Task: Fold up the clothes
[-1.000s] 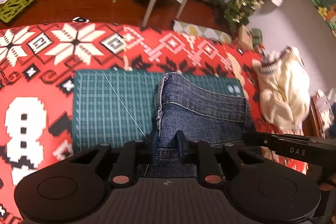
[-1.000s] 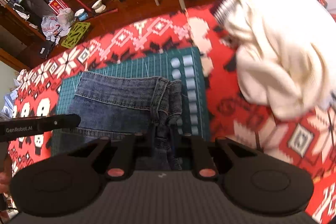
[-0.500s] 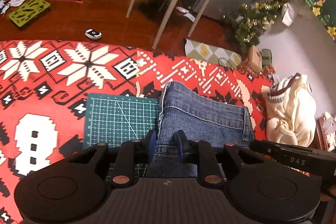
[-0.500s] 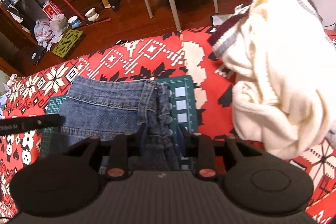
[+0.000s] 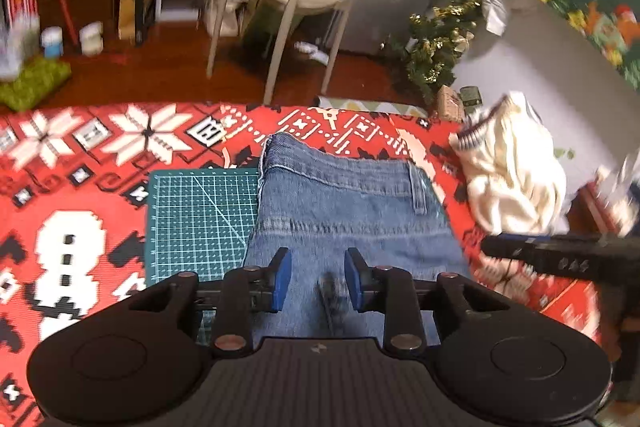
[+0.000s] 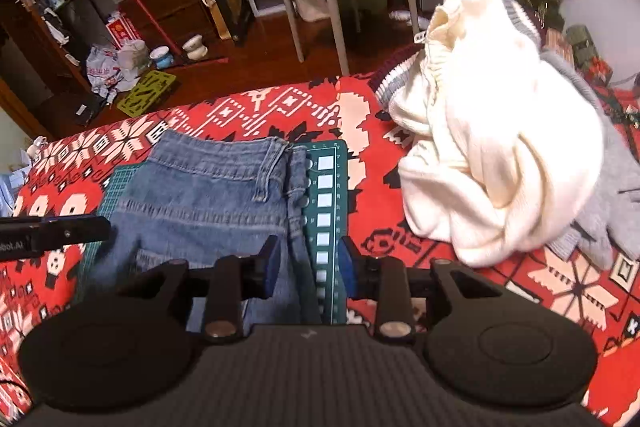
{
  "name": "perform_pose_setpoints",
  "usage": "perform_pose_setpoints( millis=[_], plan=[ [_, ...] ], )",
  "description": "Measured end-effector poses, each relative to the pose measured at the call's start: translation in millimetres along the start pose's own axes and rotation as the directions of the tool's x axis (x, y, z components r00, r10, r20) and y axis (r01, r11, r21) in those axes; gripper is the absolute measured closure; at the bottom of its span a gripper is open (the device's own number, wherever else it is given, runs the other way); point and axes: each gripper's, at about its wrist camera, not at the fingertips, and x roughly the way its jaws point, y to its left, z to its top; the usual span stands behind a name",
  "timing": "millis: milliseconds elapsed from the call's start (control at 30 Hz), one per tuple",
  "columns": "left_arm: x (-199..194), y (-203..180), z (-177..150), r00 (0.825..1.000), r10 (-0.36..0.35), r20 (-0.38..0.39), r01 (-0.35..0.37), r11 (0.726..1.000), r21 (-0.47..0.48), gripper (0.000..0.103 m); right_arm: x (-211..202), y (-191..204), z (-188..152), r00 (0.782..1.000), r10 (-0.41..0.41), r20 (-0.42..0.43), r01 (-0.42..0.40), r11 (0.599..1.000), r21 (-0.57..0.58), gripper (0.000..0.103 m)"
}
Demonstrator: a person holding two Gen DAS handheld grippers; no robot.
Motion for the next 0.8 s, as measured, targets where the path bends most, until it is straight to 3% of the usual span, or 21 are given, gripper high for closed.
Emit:
perform_pose_setpoints(
  millis=[300,467,600,800],
  plan=[
    [-67.4,-38.4,-78.6,0.986,0.0,0.169,-0.014,0.996,0.086,0.074,-81.7,14.2,-95.8,0.982,0.04,0.183,-0.038,0.999,-0.014,0.063],
    [-122.2,-52.4,-100.3,0.984,-0.057,0.169,0.043,0.995,0.085,0.074,-134.5,36.7,-139.3,0.976,0.04,0.212,-0.03,0.998,-0.05,0.063],
    [-151.5,-59.9,-124.1,0.983,-0.044,0.177,0.014,0.986,0.165,0.068,-163.1,57.3,-175.2,0.963,0.087,0.254,-0.068,0.994,-0.084,0.063],
    [-141.8,-43.3,-181.5,0.988,-0.027,0.155,0.001,0.986,0.167,0.065,-161.2,70.5,-224.5,0.961,0.055,0.271,-0.028,0.994,-0.104,0.064]
  ],
)
